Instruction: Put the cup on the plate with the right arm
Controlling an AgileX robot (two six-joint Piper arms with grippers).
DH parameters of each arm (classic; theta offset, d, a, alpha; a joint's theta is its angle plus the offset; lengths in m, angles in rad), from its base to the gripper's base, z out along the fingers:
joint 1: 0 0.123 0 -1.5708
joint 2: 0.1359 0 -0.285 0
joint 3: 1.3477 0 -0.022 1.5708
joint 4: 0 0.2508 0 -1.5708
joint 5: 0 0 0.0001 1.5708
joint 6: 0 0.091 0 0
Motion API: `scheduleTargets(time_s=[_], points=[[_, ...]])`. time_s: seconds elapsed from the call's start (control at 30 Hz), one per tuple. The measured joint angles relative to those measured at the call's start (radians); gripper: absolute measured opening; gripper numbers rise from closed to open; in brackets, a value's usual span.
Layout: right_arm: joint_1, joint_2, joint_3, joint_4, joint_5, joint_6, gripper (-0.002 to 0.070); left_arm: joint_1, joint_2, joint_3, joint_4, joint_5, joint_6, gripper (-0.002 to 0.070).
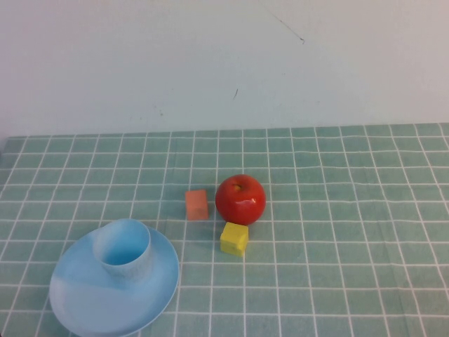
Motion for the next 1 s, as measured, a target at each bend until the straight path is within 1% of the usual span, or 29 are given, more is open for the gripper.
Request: scheduleTargets(time_s=[1.0], points=[[0.0,0.0,0.0,0.026,-0.004,0.0,-0.0002,0.0,0.0,0.0,0.0,0.0,0.002,-0.0003]])
